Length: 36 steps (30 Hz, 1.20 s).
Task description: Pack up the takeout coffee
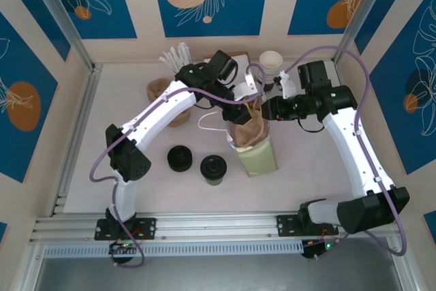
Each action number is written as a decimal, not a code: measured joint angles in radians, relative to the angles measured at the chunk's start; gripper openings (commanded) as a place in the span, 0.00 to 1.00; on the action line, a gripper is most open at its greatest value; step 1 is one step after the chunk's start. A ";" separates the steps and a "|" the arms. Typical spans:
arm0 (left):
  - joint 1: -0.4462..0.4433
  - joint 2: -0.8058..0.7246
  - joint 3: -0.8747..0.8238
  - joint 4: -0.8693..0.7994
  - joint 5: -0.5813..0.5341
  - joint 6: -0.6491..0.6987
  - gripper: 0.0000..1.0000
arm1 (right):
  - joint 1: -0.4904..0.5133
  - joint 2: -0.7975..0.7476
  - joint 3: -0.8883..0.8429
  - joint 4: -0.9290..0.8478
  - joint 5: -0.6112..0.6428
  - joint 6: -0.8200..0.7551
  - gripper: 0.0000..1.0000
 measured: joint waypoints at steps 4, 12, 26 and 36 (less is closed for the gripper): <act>0.002 0.003 0.000 0.000 -0.007 0.002 0.35 | -0.009 -0.002 0.042 -0.023 0.020 0.012 0.49; 0.002 0.007 0.000 0.007 -0.032 -0.001 0.33 | -0.062 -0.061 0.088 -0.083 0.077 0.099 0.49; -0.002 0.013 0.023 -0.001 -0.159 -0.040 0.30 | -0.068 -0.252 -0.042 -0.126 0.038 0.264 0.44; -0.032 0.074 0.084 -0.038 -0.259 -0.049 0.29 | -0.068 -0.241 -0.152 -0.084 0.015 0.301 0.44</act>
